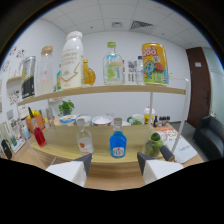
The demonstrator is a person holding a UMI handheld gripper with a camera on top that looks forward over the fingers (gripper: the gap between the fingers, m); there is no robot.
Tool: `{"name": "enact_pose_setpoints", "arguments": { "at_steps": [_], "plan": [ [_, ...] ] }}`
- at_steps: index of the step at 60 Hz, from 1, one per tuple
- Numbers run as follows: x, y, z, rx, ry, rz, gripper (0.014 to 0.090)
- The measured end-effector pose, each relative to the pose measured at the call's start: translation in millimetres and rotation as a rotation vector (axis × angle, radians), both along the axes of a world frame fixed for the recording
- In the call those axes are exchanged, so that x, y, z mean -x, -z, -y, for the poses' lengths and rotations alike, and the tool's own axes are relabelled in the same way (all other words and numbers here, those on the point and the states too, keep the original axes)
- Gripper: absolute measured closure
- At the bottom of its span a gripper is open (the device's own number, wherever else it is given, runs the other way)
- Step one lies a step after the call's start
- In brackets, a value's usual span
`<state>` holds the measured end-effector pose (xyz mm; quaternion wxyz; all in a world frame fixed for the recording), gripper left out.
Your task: Make me a cup of Mount Fuji.
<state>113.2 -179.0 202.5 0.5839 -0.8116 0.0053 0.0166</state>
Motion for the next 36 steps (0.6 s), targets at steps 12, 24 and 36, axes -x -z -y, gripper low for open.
{"name": "enact_pose_setpoints", "arguments": {
  "at_steps": [12, 24, 36],
  "plan": [
    [-9.6, 3.1, -55.8, -0.013, -0.013, 0.017, 0.0362],
    [-10.2, 20.8, -74.4, 0.017, -0.011, 0.036, 0.0674],
    [-11.9, 12.8, -62.9, 0.008, -0.013, 0.000, 0.0687]
  ]
}}
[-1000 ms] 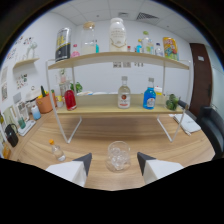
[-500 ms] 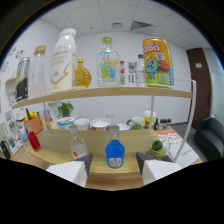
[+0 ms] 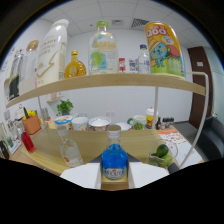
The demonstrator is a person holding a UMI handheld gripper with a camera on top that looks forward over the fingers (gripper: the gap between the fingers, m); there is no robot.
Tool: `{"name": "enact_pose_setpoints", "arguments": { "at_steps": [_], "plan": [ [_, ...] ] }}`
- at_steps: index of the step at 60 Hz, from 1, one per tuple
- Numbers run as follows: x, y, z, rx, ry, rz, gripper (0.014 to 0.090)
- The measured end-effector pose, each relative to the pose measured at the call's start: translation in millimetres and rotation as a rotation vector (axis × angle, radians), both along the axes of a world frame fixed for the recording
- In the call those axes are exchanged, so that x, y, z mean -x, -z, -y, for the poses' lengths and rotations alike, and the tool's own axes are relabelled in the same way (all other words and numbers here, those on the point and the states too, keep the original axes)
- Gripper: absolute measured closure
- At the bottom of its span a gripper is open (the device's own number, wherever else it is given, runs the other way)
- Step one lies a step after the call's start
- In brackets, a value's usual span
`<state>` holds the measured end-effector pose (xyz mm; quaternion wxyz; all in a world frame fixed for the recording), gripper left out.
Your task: Make me a cup of Mount Fuji.
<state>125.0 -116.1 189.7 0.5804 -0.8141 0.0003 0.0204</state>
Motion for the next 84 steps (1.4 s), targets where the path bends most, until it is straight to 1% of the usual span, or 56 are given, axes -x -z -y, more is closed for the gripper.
{"name": "enact_pose_setpoints", "arguments": {
  "at_steps": [6, 11, 26, 32, 41, 58, 62, 70, 75, 84],
  "plan": [
    [-0.8, -11.1, 18.1, -0.011, -0.001, -0.021, 0.0687],
    [-0.7, -7.5, 38.3, -0.003, 0.003, -0.032, 0.0689],
    [4.1, 68.0, 97.0, 0.141, 0.029, 0.015, 0.0689],
    [4.4, 82.1, 104.6, 0.156, 0.018, 0.156, 0.0690],
    [2.5, 82.6, 99.2, 0.135, -0.054, 0.506, 0.0689],
    [7.2, 72.2, 81.3, 0.067, -0.285, 1.267, 0.0689],
    [8.8, 73.8, 80.3, 0.070, -0.332, 1.428, 0.0690],
    [9.3, 74.9, 72.4, 0.091, -0.375, 1.668, 0.0692],
    [11.5, 74.3, 68.7, 0.089, -0.404, 1.769, 0.0690],
    [13.9, 74.6, 68.0, 0.079, -0.426, 1.784, 0.0689]
  ]
}}
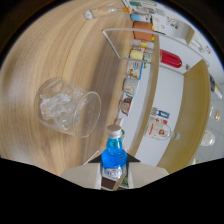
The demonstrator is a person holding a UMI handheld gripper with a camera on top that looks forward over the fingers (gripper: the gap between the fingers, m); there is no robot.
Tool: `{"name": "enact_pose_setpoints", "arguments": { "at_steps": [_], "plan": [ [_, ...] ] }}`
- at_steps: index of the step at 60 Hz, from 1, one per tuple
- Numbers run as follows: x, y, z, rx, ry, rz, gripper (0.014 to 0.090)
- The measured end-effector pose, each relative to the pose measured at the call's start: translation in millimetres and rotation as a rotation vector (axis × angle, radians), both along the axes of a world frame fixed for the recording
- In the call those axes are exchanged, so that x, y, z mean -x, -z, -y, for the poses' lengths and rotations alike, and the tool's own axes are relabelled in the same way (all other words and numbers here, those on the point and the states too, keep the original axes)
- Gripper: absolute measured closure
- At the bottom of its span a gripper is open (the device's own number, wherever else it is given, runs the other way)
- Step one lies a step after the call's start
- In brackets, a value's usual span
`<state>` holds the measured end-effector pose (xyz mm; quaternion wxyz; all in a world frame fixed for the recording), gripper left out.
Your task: Make me a cup of Mount Fuji.
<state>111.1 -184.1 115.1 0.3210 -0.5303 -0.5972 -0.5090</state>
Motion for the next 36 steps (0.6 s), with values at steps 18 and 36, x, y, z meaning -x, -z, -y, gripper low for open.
{"name": "enact_pose_setpoints", "arguments": {
  "at_steps": [18, 36],
  "plan": [
    [9.1, -44.4, 20.6, -0.041, 0.009, -0.587, 0.0687],
    [-58.2, -55.3, 49.0, -0.075, 0.215, -1.376, 0.0686]
  ]
}}
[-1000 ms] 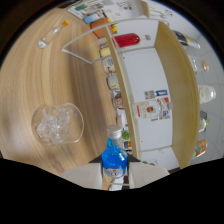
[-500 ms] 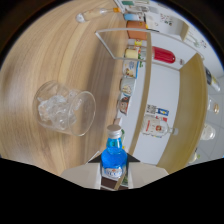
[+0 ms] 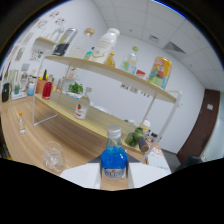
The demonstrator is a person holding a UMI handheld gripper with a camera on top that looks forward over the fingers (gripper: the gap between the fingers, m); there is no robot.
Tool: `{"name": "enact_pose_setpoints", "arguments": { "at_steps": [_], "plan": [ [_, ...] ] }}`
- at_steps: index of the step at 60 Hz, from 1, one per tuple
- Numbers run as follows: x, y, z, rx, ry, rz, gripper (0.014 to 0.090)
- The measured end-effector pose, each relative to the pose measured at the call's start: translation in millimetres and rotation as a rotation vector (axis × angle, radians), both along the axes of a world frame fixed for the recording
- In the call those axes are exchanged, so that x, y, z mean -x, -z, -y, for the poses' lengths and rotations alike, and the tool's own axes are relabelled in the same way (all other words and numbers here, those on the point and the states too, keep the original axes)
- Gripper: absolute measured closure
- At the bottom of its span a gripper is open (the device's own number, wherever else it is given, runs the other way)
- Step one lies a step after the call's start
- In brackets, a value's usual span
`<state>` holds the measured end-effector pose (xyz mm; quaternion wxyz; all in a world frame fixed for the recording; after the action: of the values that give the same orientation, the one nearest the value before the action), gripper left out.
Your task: Make me a cup of Mount Fuji.
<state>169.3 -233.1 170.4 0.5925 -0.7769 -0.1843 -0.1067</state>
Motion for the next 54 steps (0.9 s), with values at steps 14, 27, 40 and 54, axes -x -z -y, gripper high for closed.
{"name": "enact_pose_setpoints", "arguments": {
  "at_steps": [14, 27, 40, 54],
  "plan": [
    [-71.6, 80.1, -6.1, 0.166, 0.150, -0.276, 0.0687],
    [-93.2, 125.1, -17.4, 0.265, 0.180, -0.359, 0.0688],
    [-94.9, 151.3, -15.7, 0.343, 0.182, -0.386, 0.0684],
    [-101.0, 161.4, -5.9, 0.388, 0.207, -0.390, 0.0675]
  ]
}}
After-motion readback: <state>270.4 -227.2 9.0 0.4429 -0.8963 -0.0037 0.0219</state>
